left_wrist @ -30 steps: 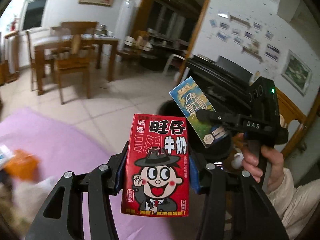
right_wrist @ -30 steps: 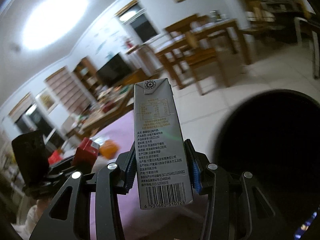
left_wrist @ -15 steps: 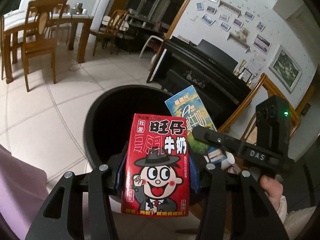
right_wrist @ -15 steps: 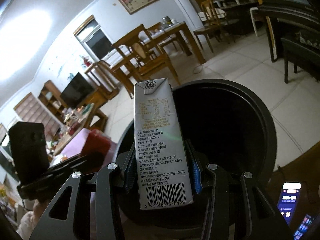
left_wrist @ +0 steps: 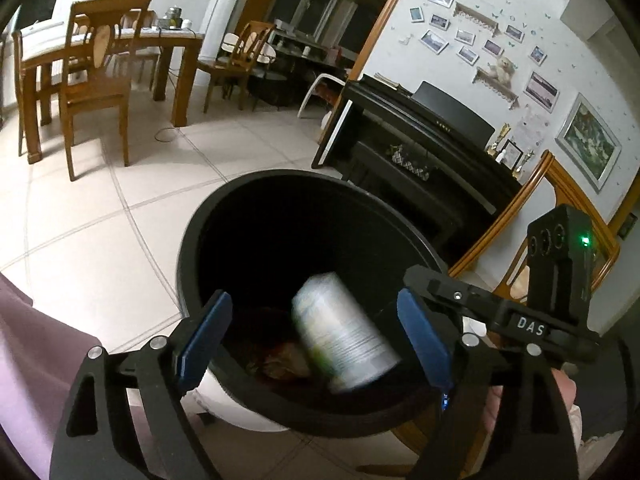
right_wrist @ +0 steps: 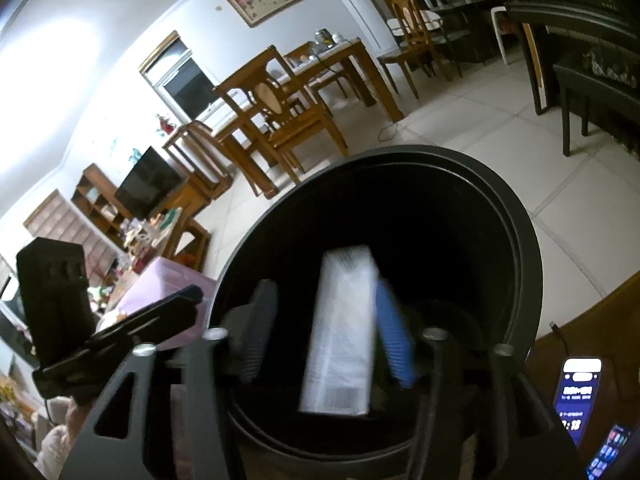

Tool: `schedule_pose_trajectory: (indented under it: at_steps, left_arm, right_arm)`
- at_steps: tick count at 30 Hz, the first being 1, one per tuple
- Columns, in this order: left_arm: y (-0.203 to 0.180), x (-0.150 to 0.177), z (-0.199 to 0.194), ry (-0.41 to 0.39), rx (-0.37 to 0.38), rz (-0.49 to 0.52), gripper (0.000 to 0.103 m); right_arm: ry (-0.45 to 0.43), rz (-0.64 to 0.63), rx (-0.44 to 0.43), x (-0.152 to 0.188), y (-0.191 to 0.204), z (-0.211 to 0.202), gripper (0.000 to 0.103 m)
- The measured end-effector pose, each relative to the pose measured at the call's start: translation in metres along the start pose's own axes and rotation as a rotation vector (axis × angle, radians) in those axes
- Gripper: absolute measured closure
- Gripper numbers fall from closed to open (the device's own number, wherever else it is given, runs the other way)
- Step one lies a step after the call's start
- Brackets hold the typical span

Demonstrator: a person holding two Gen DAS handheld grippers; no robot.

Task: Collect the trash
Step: 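Carry both cartons to the black bin and open both tools to drop them, then grasp the yellow snack bag with the left tool while the right tool grasps the green bag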

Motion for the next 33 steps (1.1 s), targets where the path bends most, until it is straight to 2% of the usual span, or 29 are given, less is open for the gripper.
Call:
schedule_pose_trajectory:
  at_steps: [4, 9, 10, 11, 13, 19, 25, 26, 31, 33]
  left_arm:
    - [0.000, 0.006, -0.017, -0.023, -0.018, -0.006, 0.015]
    - [0.011, 0.022, -0.060, -0.078, -0.063, -0.041, 0.009]
    - [0.014, 0.024, -0.068, -0.086, -0.069, -0.048, 0.009]
    - [0.019, 0.029, -0.080, -0.100, -0.084, -0.059, 0.009]
    - [0.029, 0.038, -0.103, -0.127, -0.117, -0.082, 0.009]
    - [0.067, 0.078, -0.187, -0.221, -0.257, -0.177, 0.009]
    - [0.105, 0.129, -0.272, -0.286, -0.442, -0.273, 0.009]
    - [0.114, 0.145, -0.291, -0.296, -0.484, -0.299, 0.009]
    - [0.145, 0.195, -0.347, -0.310, -0.637, -0.403, 0.009]
    - [0.164, 0.212, -0.362, -0.284, -0.694, -0.464, 0.009]
  right_arm:
    - [-0.005, -0.035, -0.005, 0.005, 0.019, -0.001, 0.039]
    - [0.010, -0.097, -0.031, 0.012, 0.055, 0.006, 0.039]
    - [0.015, -0.111, -0.039, 0.013, 0.063, 0.009, 0.038]
    - [0.022, -0.124, -0.046, 0.015, 0.073, 0.011, 0.033]
    - [0.040, -0.160, -0.069, 0.021, 0.099, 0.020, 0.031]
    - [0.112, -0.276, -0.147, 0.046, 0.187, 0.051, 0.031]
    - [0.201, -0.417, -0.251, 0.086, 0.285, 0.082, 0.031]
    - [0.217, -0.440, -0.269, 0.094, 0.300, 0.087, 0.031]
    - [0.290, -0.556, -0.346, 0.141, 0.377, 0.104, 0.032]
    - [0.315, -0.600, -0.383, 0.158, 0.403, 0.108, 0.032]
Point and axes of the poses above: each gripper's, at about its wrist camera, not at the fingertips, and z roughly the way its jaws point, y to its left, x to its underside, the point moved 1 cm from there along z, roughly the way its jaws point, and after that the axes turned 6 degrees about z, right-handed, at the moved point
